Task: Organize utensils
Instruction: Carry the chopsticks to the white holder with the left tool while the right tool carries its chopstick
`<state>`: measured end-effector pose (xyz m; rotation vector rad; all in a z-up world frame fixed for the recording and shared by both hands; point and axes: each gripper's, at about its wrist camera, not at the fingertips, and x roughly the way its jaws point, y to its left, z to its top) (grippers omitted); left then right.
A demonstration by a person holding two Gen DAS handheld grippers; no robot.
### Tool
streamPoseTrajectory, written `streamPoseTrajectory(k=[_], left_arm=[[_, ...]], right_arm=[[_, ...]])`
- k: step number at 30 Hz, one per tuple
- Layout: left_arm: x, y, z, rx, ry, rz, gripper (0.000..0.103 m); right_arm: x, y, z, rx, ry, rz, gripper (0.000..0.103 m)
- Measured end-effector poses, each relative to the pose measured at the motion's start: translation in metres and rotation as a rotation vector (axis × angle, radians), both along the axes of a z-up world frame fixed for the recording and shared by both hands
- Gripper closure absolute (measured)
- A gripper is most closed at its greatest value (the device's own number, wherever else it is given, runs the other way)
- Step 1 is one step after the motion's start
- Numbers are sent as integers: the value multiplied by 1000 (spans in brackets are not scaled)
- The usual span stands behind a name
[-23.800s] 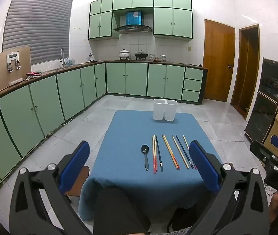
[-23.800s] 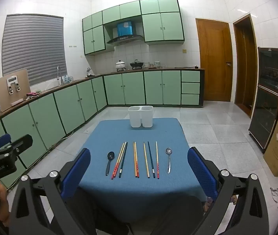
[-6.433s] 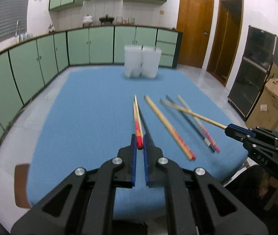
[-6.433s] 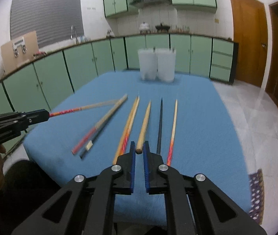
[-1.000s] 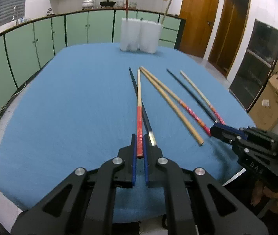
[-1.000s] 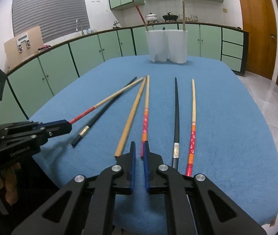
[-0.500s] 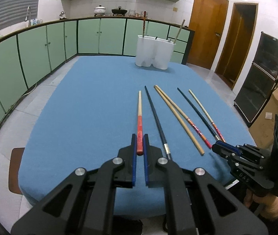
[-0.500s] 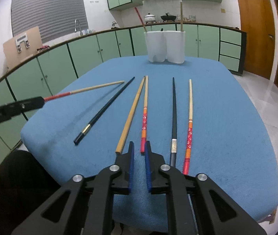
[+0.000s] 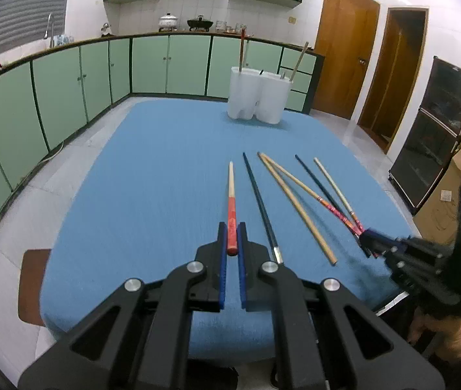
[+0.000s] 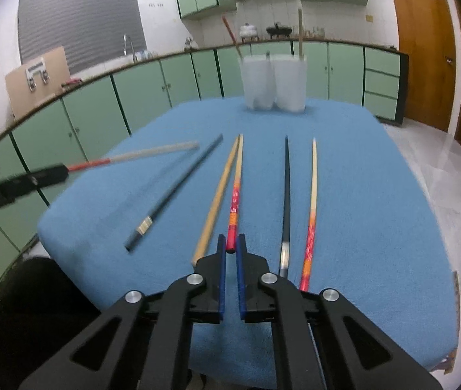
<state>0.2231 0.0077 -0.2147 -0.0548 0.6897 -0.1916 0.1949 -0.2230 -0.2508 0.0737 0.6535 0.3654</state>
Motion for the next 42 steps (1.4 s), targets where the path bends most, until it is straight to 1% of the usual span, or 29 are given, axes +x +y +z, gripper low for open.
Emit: streamPoseTrajectory(k=[5, 10, 13, 17, 20, 24, 29, 35, 42], left_arm=[[-1, 2, 25, 4, -33, -18, 98], [7, 8, 52, -10, -72, -29, 98], [19, 11, 66, -10, -87, -42, 98], [45, 12, 80, -16, -76, -68, 98], [67, 13, 90, -12, -63, -85, 98], [94, 11, 100, 5, -44, -107, 98], [113, 8, 110, 26, -40, -115, 98], [128, 2, 115, 43, -44, -145, 98], [145, -5, 115, 60, -44, -171, 98]], right_arm=[[5, -4, 42, 37, -53, 8, 97], [19, -3, 78, 46, -103, 25, 97], [37, 2, 97, 27, -128, 43, 97], [67, 7, 120, 5, -138, 68, 97], [98, 12, 137, -14, -136, 94, 97], [132, 18, 152, -27, -115, 121, 97], [168, 26, 162, -51, -83, 159, 97], [197, 34, 168, -69, -49, 193, 97], [215, 37, 169, -82, -27, 208, 97]])
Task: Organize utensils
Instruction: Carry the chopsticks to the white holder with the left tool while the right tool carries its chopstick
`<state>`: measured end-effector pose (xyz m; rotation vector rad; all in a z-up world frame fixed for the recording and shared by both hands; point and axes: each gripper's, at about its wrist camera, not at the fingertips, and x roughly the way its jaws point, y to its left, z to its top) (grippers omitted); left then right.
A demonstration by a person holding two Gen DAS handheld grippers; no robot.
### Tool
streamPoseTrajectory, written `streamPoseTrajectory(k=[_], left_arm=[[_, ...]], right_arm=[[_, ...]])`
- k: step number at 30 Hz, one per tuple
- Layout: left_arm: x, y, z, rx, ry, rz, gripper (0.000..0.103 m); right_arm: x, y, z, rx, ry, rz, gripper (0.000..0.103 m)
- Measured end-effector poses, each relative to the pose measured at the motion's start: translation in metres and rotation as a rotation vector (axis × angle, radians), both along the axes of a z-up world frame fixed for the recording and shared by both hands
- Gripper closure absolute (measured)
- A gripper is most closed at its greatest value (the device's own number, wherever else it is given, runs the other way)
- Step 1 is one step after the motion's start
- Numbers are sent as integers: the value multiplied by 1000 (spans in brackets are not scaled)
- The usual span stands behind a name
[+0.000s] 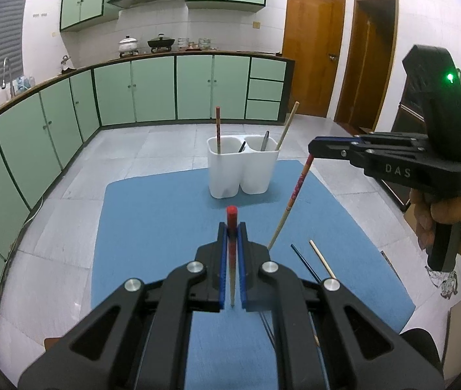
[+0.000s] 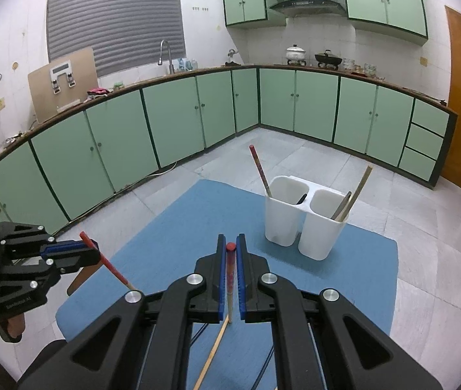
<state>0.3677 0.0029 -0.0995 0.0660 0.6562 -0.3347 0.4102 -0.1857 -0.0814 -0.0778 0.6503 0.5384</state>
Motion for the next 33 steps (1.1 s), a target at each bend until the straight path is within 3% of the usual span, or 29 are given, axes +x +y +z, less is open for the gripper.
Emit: streamPoseTrajectory(k=[6, 15, 26, 33], left_arm=[[4, -4, 6, -5, -3, -18, 98], [25, -8, 52, -37, -52, -48, 98], [91, -42, 125, -85, -151, -54, 98], [148, -69, 135, -85, -200, -10, 98]], right_arm=[[3, -2, 11, 4, -2, 1, 97], [8, -18, 54, 5, -38, -27, 97], [62, -38, 125, 10, -99, -119, 97], [107, -34, 147, -10, -159, -174, 97]])
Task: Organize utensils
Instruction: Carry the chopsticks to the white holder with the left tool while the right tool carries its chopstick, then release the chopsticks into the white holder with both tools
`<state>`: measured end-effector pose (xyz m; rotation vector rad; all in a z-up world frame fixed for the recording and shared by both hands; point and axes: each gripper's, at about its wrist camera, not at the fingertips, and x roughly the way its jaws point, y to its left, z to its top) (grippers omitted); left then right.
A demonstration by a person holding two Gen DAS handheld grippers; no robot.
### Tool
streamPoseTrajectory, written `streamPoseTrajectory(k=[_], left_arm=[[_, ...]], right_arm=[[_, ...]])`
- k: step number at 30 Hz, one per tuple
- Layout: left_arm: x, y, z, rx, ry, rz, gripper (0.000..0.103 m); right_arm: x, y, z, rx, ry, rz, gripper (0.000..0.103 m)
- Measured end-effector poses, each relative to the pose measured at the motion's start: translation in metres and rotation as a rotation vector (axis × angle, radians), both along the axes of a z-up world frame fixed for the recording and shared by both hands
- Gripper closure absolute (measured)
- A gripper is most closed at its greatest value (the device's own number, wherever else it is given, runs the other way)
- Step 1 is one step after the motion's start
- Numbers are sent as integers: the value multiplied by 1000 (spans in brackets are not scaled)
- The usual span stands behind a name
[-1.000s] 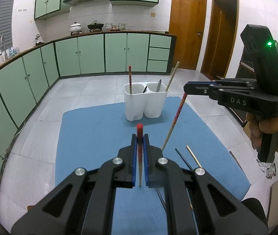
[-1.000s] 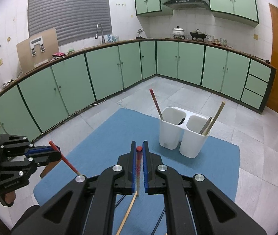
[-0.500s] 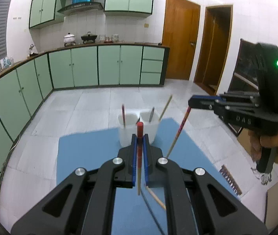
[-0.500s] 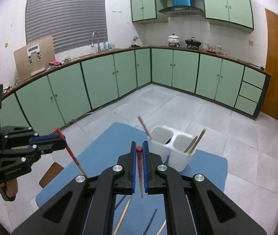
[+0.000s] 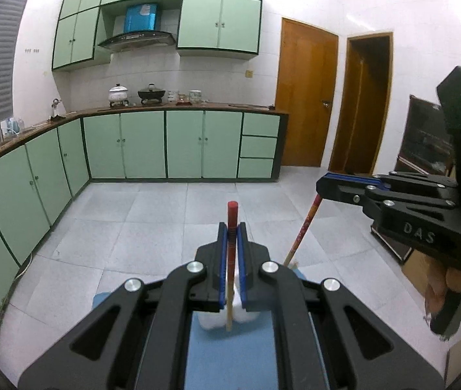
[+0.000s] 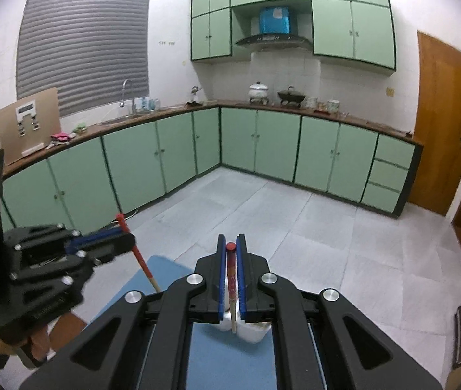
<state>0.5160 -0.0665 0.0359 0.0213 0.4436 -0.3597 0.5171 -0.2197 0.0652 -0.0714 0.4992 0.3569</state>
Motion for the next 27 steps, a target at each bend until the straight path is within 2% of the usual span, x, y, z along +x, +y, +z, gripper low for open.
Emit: streamPoseTrajectory(k=[3, 7, 14, 16, 19, 22, 24, 26, 27], left_arm=[[25, -8, -5, -17, -9, 20, 98], [48, -20, -20, 13, -27, 44, 98], [86, -27, -70, 50, 39, 69, 96], [90, -23, -79, 43, 60, 75, 96], [87, -17, -78, 38, 67, 74, 90], [74, -11, -63, 48, 40, 70, 84], [59, -6, -50, 48, 19, 63, 81], [33, 5, -37, 36, -5, 55, 73], [22, 8, -34, 32, -10, 51, 72]], right_arm=[[17, -1, -6, -12, -7, -16, 97], [42, -8, -29, -13, 24, -38, 97], [77, -21, -93, 5, 145, -66, 96], [77, -26, -99, 9, 147, -69, 94], [67, -33, -90, 43, 117, -58, 93], [51, -42, -71, 80, 71, -49, 92], [32, -49, -57, 109, 40, -37, 92], [2, -56, -46, 125, -6, -23, 91], [-8, -57, -42, 126, -20, -18, 88]])
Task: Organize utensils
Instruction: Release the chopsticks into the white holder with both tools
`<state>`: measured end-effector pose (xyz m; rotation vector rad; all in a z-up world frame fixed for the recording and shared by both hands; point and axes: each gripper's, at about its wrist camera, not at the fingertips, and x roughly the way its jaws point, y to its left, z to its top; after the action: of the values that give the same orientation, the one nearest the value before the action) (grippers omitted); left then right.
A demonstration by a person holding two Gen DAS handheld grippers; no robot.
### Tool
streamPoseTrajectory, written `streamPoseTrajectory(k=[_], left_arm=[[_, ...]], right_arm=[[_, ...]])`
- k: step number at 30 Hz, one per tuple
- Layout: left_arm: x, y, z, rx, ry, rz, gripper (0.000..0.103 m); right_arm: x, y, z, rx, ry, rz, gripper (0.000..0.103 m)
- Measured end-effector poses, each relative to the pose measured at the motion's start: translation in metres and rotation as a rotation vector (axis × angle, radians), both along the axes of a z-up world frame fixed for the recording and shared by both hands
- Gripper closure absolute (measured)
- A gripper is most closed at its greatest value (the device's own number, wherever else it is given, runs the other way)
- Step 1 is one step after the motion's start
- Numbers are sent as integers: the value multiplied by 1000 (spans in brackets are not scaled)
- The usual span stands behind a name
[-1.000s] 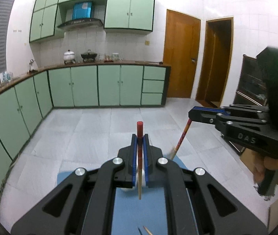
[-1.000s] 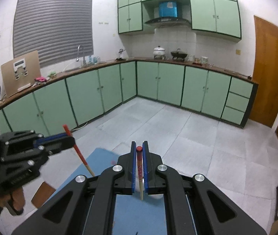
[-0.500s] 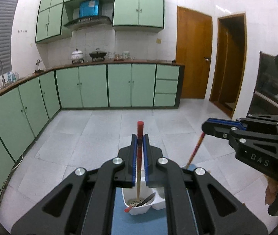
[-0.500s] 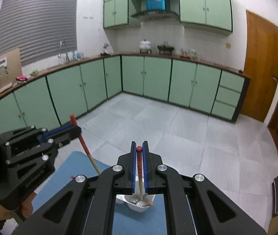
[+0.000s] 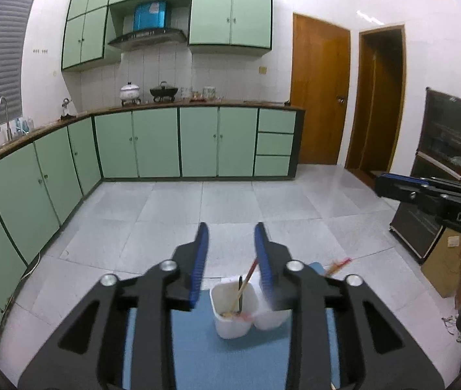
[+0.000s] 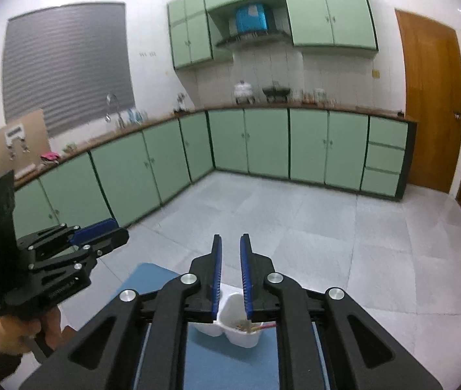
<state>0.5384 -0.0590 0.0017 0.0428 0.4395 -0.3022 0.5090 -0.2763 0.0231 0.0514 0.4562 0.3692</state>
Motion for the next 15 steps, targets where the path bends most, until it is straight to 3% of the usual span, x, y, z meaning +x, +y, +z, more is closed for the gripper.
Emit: streamPoseTrajectory(k=[4, 7, 9, 12, 15], left_arm=[[-63, 22, -1, -22, -5, -24, 67], [-116, 39, -24, -41, 23, -19, 60], [-149, 48, -44, -47, 36, -3, 55], [-207, 57, -88, -15, 61, 42, 54], [-244, 60, -128, -28, 138, 51, 53]], right_arm=[[-78, -8, -8, 10, -54, 23, 83], [-138, -6, -34, -17, -67, 18, 83], [-183, -3, -63, -41, -64, 6, 81], [-237, 1, -111, -45, -21, -15, 81], [-281, 6, -162, -39, 40, -57, 80]])
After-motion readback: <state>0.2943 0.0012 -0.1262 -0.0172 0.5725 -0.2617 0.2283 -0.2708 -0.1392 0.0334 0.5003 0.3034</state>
